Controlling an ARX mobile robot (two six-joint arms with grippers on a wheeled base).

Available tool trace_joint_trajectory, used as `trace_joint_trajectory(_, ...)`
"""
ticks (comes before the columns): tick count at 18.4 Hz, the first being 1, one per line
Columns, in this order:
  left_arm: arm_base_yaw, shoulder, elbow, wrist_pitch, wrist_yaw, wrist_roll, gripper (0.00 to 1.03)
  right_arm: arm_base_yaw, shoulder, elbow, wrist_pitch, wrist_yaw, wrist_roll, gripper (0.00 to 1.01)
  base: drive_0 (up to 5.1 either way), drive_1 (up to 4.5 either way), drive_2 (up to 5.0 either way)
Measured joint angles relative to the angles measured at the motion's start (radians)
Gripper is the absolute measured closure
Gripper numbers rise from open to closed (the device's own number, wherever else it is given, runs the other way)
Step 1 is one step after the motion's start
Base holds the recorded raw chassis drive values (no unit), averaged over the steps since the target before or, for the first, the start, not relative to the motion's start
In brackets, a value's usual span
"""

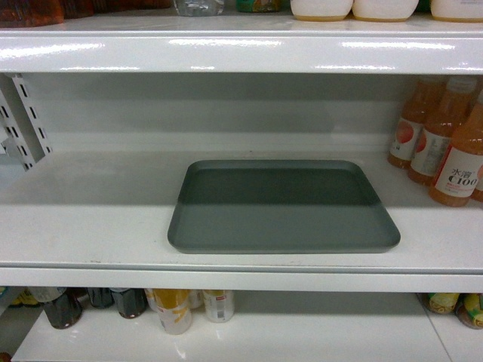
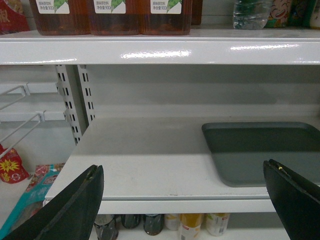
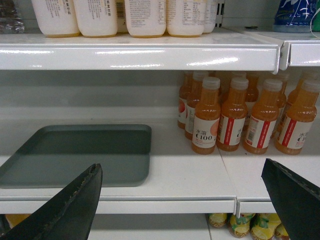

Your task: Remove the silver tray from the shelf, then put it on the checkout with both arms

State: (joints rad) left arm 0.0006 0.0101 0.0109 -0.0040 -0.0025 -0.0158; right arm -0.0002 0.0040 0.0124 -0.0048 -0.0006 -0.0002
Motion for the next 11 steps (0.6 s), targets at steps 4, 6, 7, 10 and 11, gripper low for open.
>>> trace_joint_trajectory(4,0.000,0.000,0.000,0.000,0.000,0.000,0.05,0.000,0.000,0.000,0.000,0.000,0.000,0.03,0.0,0.00,0.0)
trace_joint_trajectory(6,0.000,0.000,0.000,0.000,0.000,0.000,0.05,0.000,0.000,0.000,0.000,0.000,0.000,0.03,0.0,0.00,0.0)
trace_joint_trajectory(7,0.000,0.000,0.000,0.000,0.000,0.000,0.05,0.000,0.000,0.000,0.000,0.000,0.000,0.03,0.0,0.00,0.0)
trace_joint_trajectory(10,0.000,0.000,0.000,0.000,0.000,0.000,0.05,0.000,0.000,0.000,0.000,0.000,0.000,0.03,0.0,0.00,0.0)
trace_joint_trajectory(11,0.000,0.000,0.000,0.000,0.000,0.000,0.05,0.000,0.000,0.000,0.000,0.000,0.000,0.03,0.0,0.00,0.0)
